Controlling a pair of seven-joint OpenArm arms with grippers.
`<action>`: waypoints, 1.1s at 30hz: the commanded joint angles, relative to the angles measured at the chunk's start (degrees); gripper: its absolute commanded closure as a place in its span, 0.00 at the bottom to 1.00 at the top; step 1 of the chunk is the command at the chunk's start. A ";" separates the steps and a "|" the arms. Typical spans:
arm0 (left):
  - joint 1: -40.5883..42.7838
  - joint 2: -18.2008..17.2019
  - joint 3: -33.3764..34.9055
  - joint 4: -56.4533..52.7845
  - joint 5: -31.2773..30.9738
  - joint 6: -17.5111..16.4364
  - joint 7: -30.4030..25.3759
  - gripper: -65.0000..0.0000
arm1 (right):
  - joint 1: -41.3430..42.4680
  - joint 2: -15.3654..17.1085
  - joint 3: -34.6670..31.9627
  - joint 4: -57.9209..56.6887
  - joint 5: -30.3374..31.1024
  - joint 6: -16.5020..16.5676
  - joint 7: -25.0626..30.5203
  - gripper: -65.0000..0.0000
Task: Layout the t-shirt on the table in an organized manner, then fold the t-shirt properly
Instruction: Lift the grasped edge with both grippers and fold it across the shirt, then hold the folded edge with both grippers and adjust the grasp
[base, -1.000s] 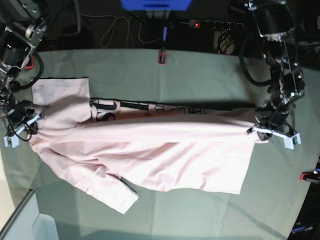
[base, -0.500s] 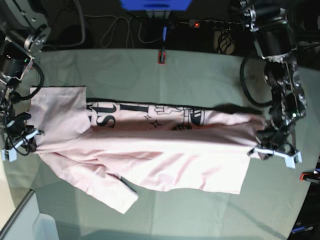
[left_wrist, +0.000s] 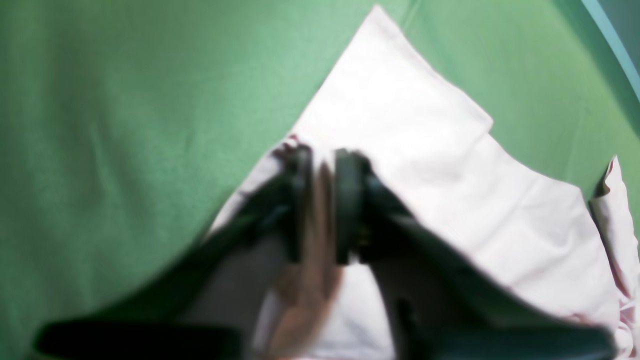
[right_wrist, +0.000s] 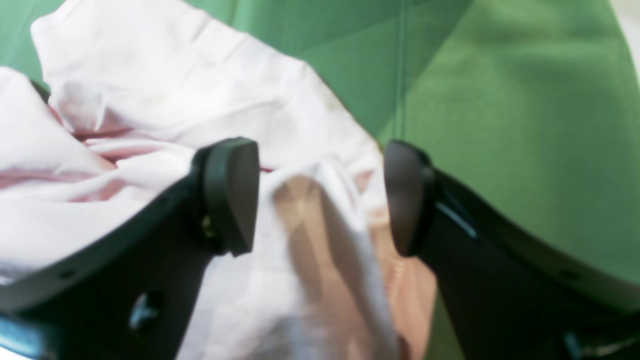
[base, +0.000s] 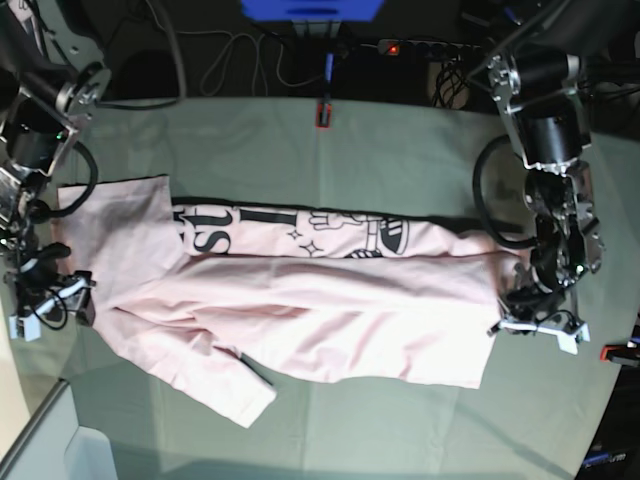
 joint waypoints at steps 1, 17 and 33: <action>-0.99 -0.80 -0.08 1.07 -0.32 -0.38 -0.59 0.67 | 0.72 1.78 0.31 0.96 1.15 -0.03 1.45 0.39; 11.41 0.60 0.18 11.53 -0.40 -1.00 -0.15 0.15 | -7.02 -0.33 2.95 10.37 1.50 -0.03 0.84 0.43; 11.50 1.75 0.27 10.12 -0.40 -1.09 -0.24 0.42 | -10.18 -0.51 3.83 10.37 1.59 -0.03 0.84 0.43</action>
